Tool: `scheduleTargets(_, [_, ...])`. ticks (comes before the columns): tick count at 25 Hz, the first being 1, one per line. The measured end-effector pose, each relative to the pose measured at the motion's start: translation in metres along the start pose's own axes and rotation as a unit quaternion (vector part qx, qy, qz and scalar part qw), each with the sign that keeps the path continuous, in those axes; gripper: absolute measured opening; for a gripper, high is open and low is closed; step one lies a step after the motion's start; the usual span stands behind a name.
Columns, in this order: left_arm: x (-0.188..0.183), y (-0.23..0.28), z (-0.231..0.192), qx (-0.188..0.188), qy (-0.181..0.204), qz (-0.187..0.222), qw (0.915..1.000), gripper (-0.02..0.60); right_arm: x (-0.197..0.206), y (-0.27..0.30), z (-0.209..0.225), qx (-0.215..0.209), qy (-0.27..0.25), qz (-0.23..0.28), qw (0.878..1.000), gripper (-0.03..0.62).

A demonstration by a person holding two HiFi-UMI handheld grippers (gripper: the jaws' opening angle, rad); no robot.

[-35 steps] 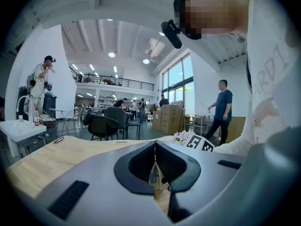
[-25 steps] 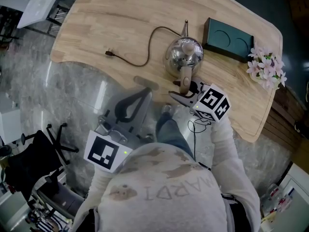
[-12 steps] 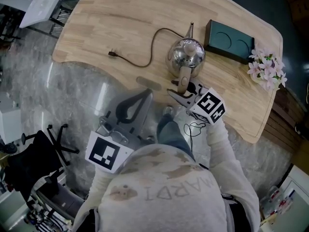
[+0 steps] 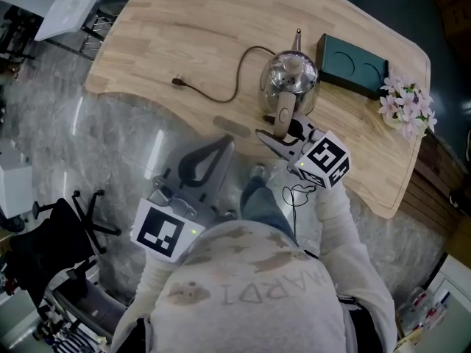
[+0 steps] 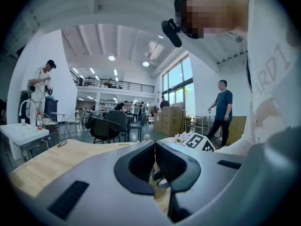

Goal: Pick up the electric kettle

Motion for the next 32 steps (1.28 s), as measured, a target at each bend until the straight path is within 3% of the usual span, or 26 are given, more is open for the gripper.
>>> scheduleTargets(17, [-0.010, -0.057, 0.017, 0.019, 0.015, 0.056, 0.9981, 0.014, -0.069, -0.049, -0.076, 0.035, -0.019, 0.091, 0.995, 0.129])
scheduleTargets(32, [0.018, -0.170, 0.075, 0.047, 0.041, 0.091, 0.9939, 0.014, -0.077, -0.074, -0.228, 0.072, -0.039, 0.117, 0.990, 0.129])
Point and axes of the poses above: the fingertips, and each gripper's own axes: y forward along the fingers, z to its right, x out of its underside, the point moved 5 cm from there along -y, backward along the fingers, and after that the axes turned 7 degrees about -z, right-handed, at the moved point
